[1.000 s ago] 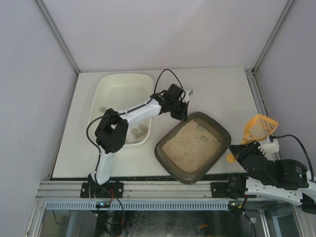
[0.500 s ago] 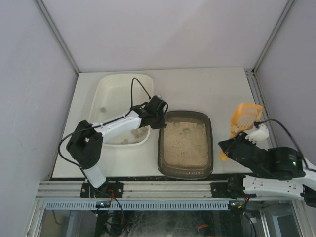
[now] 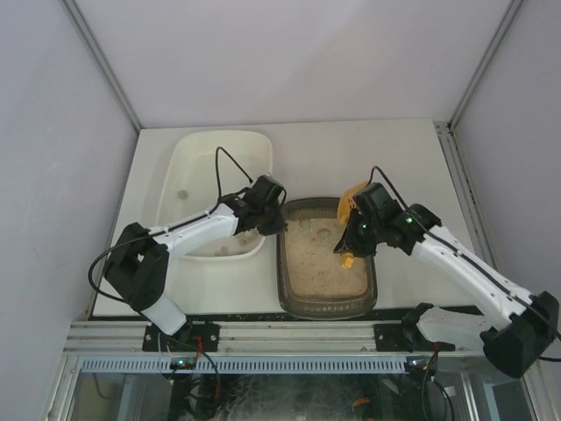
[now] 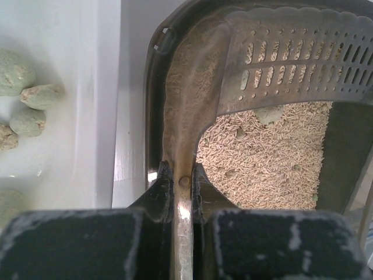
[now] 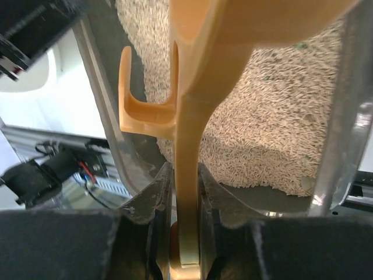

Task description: Clean the litter box

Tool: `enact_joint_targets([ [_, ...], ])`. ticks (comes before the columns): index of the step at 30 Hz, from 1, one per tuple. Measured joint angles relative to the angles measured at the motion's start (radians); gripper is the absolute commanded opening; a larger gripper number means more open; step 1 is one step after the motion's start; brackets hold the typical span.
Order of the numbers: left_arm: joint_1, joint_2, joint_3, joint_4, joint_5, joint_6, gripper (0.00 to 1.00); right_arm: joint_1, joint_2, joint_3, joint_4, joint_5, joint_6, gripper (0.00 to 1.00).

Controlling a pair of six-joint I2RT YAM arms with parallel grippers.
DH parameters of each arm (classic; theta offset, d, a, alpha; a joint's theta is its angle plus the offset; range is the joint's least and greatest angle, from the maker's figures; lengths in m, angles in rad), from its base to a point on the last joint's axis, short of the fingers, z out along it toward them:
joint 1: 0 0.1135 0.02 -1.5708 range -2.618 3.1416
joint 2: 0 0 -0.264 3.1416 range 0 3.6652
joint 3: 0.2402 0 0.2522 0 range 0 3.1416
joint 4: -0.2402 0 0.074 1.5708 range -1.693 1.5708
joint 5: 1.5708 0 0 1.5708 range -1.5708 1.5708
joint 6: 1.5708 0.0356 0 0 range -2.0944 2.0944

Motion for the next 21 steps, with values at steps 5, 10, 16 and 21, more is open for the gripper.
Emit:
enact_joint_targets([
  [5,0.009,0.006,0.006,-0.003,0.023,-0.008,0.0,-0.028,0.172,0.044,-0.018,-0.189,-0.085,0.0],
  [10,0.008,0.005,0.006,-0.004,0.015,-0.024,0.0,-0.051,0.237,0.052,-0.066,-0.297,-0.133,0.0],
  [16,0.007,0.003,0.005,-0.005,0.01,-0.041,0.0,-0.07,0.293,0.079,-0.174,-0.298,-0.172,0.0],
  [21,0.007,0.003,0.004,-0.005,0.011,-0.048,0.0,-0.068,0.351,0.104,-0.244,-0.26,-0.2,0.0],
])
